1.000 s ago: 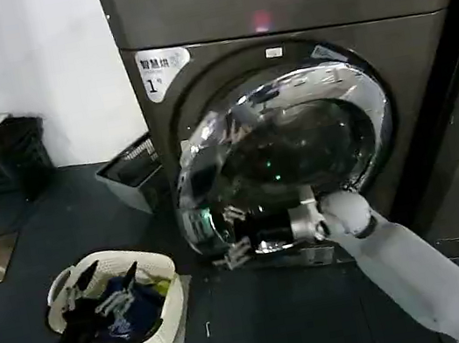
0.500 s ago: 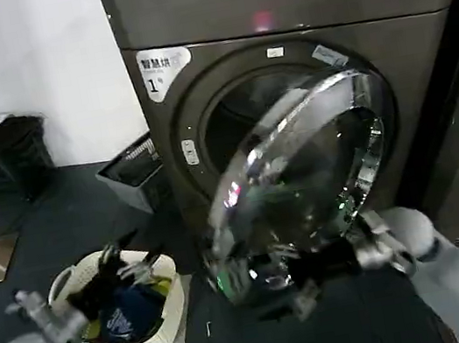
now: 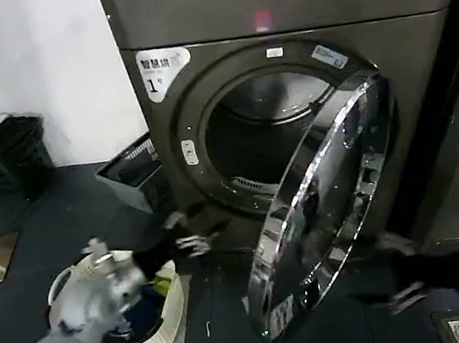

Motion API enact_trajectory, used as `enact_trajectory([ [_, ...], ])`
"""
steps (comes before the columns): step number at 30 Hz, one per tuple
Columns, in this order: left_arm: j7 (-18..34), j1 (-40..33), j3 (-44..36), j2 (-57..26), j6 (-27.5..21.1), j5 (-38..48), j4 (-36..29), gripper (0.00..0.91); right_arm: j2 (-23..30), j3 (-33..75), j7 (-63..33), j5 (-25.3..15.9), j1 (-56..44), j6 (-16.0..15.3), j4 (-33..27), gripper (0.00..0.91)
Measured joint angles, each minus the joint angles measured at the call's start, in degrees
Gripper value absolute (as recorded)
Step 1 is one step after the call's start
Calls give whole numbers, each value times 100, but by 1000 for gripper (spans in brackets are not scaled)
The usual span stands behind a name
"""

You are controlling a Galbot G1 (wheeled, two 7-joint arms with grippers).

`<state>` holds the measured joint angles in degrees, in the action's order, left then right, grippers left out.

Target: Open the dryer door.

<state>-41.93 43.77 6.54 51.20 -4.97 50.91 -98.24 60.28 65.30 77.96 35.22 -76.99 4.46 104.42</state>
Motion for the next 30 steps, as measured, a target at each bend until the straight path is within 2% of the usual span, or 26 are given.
enact_trajectory([
  [2, -89, -166, -307, -14, 53, 2, 14, 907, 99, 554, -375, -134, -135, -216, -55, 907],
  [6, -207, -473, -875, -63, 226, 47, 16, 907, 123, 1454, -1524, -225, -443, -343, -10, 907],
  [9, -201, -663, -1225, -114, 407, 126, 17, 907, 116, 2000, -2763, -488, -692, -672, 123, 907],
  [13, -184, -895, -1663, -131, 464, 312, -39, 907, 26, 2493, -4287, -630, -929, -1201, 129, 907],
  [16, -137, -1050, -1963, -138, 535, 436, -90, 907, -64, 2838, -5227, -915, -1024, -1198, 23, 907],
  [19, -85, -1211, -2250, -169, 585, 557, -131, 907, -159, 3198, -5829, -1219, -1114, -1219, -174, 907],
  [21, -88, -1308, -2456, -133, 593, 654, -184, 907, -235, 3448, -6145, -1372, -1186, -1377, -326, 907],
  [23, -60, -1427, -2639, -74, 595, 688, -215, 907, -326, 3709, -6372, -1392, -1255, -1547, -471, 907],
  [26, -13, -1612, -2928, 30, 614, 711, -212, 907, -487, 4116, -6652, -1441, -1309, -1638, -721, 907],
  [30, 78, -1904, -3312, 212, 638, 739, -101, 907, -679, 4627, -6787, -1308, -1309, -2017, -992, 907],
])
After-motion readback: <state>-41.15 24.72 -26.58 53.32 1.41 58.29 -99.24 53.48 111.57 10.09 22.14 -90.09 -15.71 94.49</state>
